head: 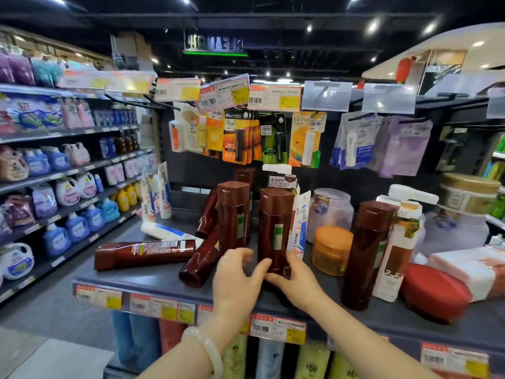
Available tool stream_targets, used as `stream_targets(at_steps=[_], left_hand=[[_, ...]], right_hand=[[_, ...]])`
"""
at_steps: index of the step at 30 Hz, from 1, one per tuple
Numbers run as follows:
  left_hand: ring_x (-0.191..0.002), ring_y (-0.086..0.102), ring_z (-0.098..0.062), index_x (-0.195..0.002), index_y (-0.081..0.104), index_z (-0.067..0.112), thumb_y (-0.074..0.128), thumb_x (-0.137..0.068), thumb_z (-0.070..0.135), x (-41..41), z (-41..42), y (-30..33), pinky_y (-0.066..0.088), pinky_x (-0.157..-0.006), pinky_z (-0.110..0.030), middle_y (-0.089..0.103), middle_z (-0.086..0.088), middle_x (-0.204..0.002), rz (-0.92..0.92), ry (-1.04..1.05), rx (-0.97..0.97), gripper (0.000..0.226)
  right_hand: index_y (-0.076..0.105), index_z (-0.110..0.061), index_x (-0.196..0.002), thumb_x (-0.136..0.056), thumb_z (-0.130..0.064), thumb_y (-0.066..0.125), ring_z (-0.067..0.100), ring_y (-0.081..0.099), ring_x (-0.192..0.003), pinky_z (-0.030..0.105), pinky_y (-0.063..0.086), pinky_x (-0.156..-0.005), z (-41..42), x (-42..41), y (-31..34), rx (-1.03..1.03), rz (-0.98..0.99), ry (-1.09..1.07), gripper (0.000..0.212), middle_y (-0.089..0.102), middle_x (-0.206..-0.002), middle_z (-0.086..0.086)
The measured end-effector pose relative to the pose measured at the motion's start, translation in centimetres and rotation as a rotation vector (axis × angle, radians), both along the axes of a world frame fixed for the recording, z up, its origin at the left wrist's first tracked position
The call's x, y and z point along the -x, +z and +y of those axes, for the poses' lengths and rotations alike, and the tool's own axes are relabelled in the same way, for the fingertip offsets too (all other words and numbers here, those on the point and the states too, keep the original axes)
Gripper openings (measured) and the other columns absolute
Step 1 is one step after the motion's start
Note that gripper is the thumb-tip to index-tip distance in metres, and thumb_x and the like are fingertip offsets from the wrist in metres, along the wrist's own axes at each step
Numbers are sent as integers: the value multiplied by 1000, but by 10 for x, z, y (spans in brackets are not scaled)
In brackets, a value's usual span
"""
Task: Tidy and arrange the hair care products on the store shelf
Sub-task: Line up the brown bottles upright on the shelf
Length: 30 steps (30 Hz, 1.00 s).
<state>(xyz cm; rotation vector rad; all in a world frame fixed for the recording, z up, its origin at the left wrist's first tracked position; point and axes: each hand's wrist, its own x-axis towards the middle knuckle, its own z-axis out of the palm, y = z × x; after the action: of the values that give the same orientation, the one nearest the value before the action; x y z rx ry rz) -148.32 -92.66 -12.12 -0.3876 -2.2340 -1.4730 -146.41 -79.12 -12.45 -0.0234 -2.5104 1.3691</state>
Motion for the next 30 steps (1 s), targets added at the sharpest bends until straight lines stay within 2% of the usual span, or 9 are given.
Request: stream_targets(at_steps=[3,6,8,15,19,21,25,27,30], left_hand=[[-97,50,-20,-103,54,11,78,-70,22,7,-16,8,46,-87,-35,48,1,-98,96,212,-85,41],[-119,42,-24,-129,38,8,78,-70,25,27,-23,15,39,-101,-37,42,-10,-127,-115,175,-50,73],[-126,40,-26,-138,28,10,79,-69,27,37,-22,16,37,-106,-38,38,-12,-137,-219,94,10,87],[-107,57,-25,-113,43,13,73,-77,20,55,-8,15,43,-85,-31,61,-5,-109,-292,-3,22,47],[-92,58,-18,-99,43,19,75,-74,12,70,-3,12,40,-79,-25,57,11,-86,-275,-107,-102,41],[-94,59,-18,-100,44,18,74,-74,11,81,0,12,41,-80,-26,59,5,-91,-267,-135,-114,41],[-95,57,-16,-103,45,23,75,-74,13,95,3,11,45,-86,-30,60,3,-98,-285,-187,-107,43],[-99,57,-17,-104,48,23,76,-72,16,100,3,9,47,-91,-36,60,1,-104,-268,-172,-98,44],[-101,57,-19,-103,53,24,79,-67,18,105,2,7,47,-94,-41,56,-2,-106,-260,-143,-41,44]], right_hand=[[42,-18,-133,-83,-19,68,4,44,-117,19,36,-97,-2,0,-1,8,-1,0,57,47,-122,-12],[42,-20,-133,-81,-22,70,1,44,-115,17,36,-95,-3,-2,-1,16,2,-22,59,48,-122,-13],[43,-22,-130,-76,-26,75,1,48,-112,15,37,-90,-4,-3,-1,36,-2,-44,62,52,-118,-13],[41,-24,-133,-77,-27,74,3,44,-116,18,36,-97,-8,-1,1,6,-12,-96,64,46,-117,-17],[51,-28,-122,-72,-27,77,7,56,-114,14,40,-89,-6,2,-5,2,-18,-131,56,60,-113,-11],[50,-29,-125,-70,-30,77,7,56,-114,13,40,-88,-6,4,-7,-10,-27,-139,61,62,-119,-8],[42,-34,-134,-67,-36,77,4,48,-123,17,37,-103,-3,10,-9,35,-41,-114,76,53,-132,-14],[40,-34,-136,-69,-36,76,1,45,-125,15,34,-102,-3,12,-6,31,-49,-102,76,47,-129,-20],[42,-31,-135,-71,-33,76,2,46,-125,14,35,-102,-6,17,-5,36,-55,-87,72,51,-132,-16]])
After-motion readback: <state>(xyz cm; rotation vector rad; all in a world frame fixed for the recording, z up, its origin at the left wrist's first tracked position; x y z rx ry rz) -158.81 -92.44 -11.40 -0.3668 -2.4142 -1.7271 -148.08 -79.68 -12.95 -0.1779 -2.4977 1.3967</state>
